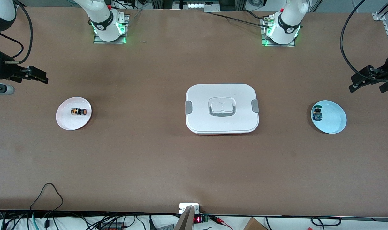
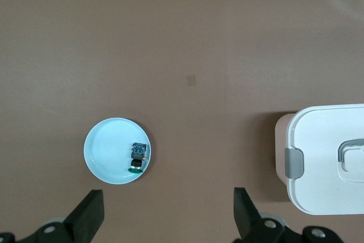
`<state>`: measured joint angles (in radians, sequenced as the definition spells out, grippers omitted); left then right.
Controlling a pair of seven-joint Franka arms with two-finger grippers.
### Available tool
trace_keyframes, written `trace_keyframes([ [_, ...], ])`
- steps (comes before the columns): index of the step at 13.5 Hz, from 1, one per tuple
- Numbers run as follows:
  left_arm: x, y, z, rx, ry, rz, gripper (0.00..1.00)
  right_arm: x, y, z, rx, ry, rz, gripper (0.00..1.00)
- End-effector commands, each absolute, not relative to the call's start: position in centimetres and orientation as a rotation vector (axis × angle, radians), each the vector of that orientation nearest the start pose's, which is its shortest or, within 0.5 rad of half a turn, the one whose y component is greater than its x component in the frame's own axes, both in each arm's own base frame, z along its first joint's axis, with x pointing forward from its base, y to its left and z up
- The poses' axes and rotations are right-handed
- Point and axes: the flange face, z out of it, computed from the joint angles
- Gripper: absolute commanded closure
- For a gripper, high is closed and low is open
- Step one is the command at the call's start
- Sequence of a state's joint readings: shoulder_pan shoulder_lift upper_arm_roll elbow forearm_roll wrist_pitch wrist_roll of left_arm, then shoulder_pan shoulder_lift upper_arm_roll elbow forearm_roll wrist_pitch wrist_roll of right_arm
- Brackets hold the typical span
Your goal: Transfer orange switch to right arm and place
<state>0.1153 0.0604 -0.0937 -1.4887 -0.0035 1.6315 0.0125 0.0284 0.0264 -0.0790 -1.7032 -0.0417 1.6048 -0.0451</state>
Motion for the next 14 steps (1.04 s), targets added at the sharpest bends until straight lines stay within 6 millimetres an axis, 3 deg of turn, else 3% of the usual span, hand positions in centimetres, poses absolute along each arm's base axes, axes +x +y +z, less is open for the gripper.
trace_keyframes([
  [1,58.2,1.6,64.0,-3.143,-0.008,-0.124,0.00,55.5,-2.2,57.0,-3.178,-0.003,0.132,0.00],
  [14,58.2,1.6,64.0,-3.143,-0.008,-0.124,0.00,55.5,-2.0,58.9,-3.176,-0.014,0.114,0.00],
])
